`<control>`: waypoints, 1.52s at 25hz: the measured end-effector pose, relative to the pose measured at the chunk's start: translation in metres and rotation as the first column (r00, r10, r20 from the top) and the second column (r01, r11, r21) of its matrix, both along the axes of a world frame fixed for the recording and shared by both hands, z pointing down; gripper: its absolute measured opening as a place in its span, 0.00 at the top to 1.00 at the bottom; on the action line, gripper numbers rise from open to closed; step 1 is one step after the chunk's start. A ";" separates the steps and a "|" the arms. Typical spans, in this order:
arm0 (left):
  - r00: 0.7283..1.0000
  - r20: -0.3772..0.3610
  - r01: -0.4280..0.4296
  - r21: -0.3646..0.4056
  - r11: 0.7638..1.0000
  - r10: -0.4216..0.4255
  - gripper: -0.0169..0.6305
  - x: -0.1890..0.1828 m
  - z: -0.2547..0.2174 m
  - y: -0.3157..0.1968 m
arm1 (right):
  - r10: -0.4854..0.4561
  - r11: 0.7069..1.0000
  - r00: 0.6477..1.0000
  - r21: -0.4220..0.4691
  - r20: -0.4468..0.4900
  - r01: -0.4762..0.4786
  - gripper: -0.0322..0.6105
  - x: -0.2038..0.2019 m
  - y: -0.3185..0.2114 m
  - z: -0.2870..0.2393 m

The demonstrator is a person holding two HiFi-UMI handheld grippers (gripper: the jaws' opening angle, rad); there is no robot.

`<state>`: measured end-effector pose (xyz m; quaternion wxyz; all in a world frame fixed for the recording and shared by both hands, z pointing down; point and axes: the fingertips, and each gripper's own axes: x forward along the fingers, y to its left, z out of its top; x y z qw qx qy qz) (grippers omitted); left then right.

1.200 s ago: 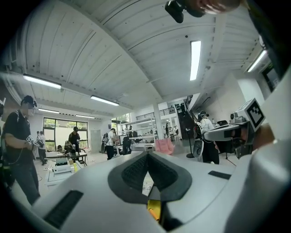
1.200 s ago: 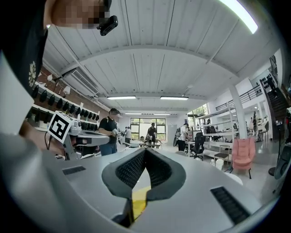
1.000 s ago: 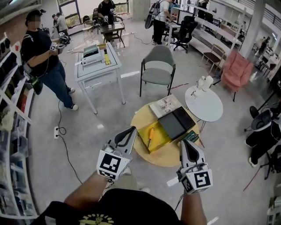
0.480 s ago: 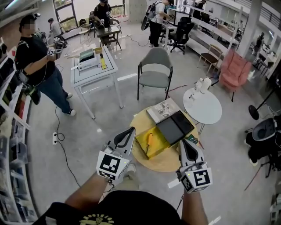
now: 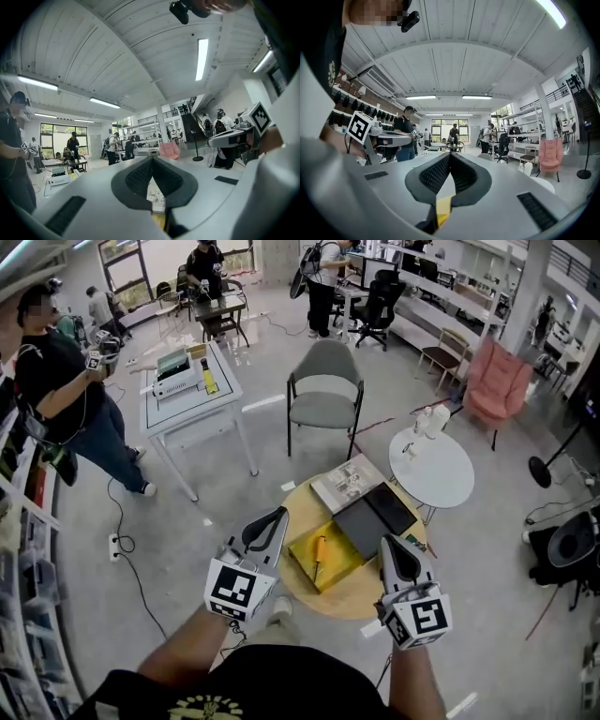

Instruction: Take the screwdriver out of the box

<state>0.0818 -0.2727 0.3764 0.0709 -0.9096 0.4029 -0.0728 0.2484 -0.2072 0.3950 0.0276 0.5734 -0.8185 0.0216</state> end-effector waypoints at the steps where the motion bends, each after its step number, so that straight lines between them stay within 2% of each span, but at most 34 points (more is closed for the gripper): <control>1: 1.000 0.003 -0.001 -0.003 1.000 0.001 0.95 -0.001 0.002 -0.006 | 0.003 1.000 1.000 -0.008 0.000 -0.003 0.93 -0.001 -0.005 0.002; 15: 0.999 0.026 -0.017 -0.053 0.998 0.018 0.95 -0.004 0.025 -0.067 | 0.059 0.993 0.998 -0.098 0.012 -0.058 0.93 0.005 -0.064 0.037; 23: 0.999 0.033 0.002 -0.084 0.996 0.000 0.95 -0.015 0.043 -0.088 | 0.036 0.987 0.999 -0.157 -0.005 -0.037 0.92 -0.002 -0.087 0.069; 34: 0.998 0.052 0.029 -0.128 0.991 -0.023 0.95 -0.037 0.071 -0.107 | 0.024 0.961 0.999 -0.274 -0.046 -0.036 0.91 -0.019 -0.113 0.129; 38: 1.000 0.015 -0.002 -0.109 0.994 0.003 0.95 -0.037 0.065 -0.113 | 0.016 0.948 0.999 -0.318 -0.049 -0.031 0.87 -0.026 -0.122 0.150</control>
